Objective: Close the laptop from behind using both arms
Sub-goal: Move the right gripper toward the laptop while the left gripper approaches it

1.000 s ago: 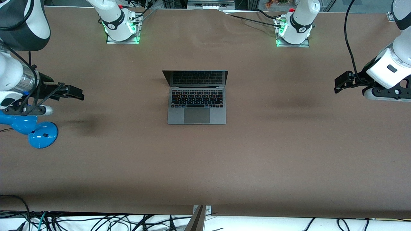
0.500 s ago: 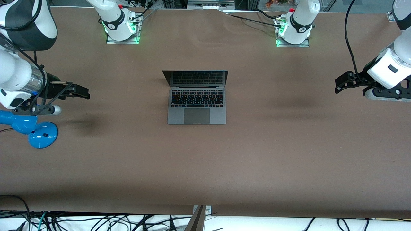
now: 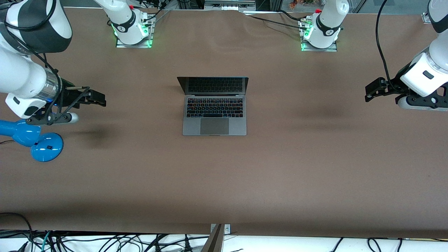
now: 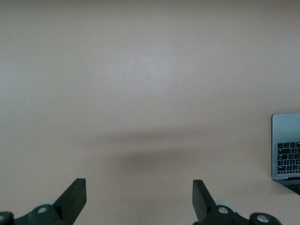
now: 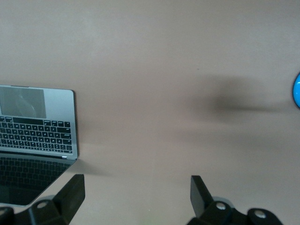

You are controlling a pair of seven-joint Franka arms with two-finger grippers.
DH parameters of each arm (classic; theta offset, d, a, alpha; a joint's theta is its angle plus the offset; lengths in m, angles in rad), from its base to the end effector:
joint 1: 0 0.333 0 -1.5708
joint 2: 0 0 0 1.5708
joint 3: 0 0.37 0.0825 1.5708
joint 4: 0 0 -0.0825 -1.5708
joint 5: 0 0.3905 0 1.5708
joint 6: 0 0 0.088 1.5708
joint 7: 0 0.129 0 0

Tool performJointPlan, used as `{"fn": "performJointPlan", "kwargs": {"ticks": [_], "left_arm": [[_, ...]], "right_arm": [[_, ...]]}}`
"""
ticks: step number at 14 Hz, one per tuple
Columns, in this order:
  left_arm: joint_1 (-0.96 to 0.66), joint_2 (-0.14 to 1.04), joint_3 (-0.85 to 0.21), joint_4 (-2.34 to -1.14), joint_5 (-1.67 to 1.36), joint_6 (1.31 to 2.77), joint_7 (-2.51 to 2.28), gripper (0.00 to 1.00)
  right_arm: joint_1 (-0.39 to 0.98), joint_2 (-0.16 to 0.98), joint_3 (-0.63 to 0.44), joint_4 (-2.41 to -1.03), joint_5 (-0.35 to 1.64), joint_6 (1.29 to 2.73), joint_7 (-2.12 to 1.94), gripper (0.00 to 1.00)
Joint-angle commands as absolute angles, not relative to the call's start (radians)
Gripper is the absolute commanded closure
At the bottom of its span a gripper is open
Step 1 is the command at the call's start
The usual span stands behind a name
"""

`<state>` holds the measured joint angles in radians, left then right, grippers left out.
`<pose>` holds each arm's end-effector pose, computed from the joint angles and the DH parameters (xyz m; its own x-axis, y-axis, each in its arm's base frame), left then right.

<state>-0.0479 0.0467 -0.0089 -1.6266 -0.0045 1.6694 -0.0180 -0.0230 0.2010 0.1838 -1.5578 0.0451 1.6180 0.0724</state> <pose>0.5831 -0.0336 0.6115 0.9993 -0.0383 -0.0040 -0.0383 -0.9993 0.0048 0.6148 0.0951 0.5493 0.9860 0.0862 -0.1426 0.0767 -0.9945 -0.0706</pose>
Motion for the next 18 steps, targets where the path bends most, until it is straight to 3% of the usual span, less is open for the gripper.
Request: {"fn": "performJointPlan", "kwargs": {"ticks": [1, 5, 8, 12, 13, 18], "left_arm": [[-0.048, 0.049, -0.008, -1.611, -0.002, 1.667, -0.017, 0.0], [-0.058, 0.089, -0.009, -1.609, -0.006, 1.67, -0.02, 0.0], [-0.089, 0.126, -0.009, -1.609, -0.005, 1.693, -0.02, 0.0], [-0.12, 0.149, -0.011, -1.611, -0.006, 1.706, -0.023, 0.0], [-0.129, 0.156, -0.011, -1.612, -0.008, 1.706, -0.026, 0.0], [-0.146, 0.167, -0.104, -1.629, -0.018, 1.68, -0.145, 0.01]], "right_arm": [[-0.035, 0.201, 0.274, -1.568, 0.058, 1.589, 0.1, 0.0], [-0.026, 0.239, 0.441, -1.568, 0.06, 1.595, 0.398, 0.0], [-0.012, 0.262, 0.503, -1.568, 0.063, 1.591, 0.527, 0.01], [-0.006, 0.298, 0.546, -1.572, 0.179, 1.566, 0.63, 0.45], [-0.003, 0.305, 0.548, -1.578, 0.222, 1.554, 0.644, 0.51], [0.021, 0.34, 0.557, -1.592, 0.282, 1.471, 0.632, 0.6]]}}
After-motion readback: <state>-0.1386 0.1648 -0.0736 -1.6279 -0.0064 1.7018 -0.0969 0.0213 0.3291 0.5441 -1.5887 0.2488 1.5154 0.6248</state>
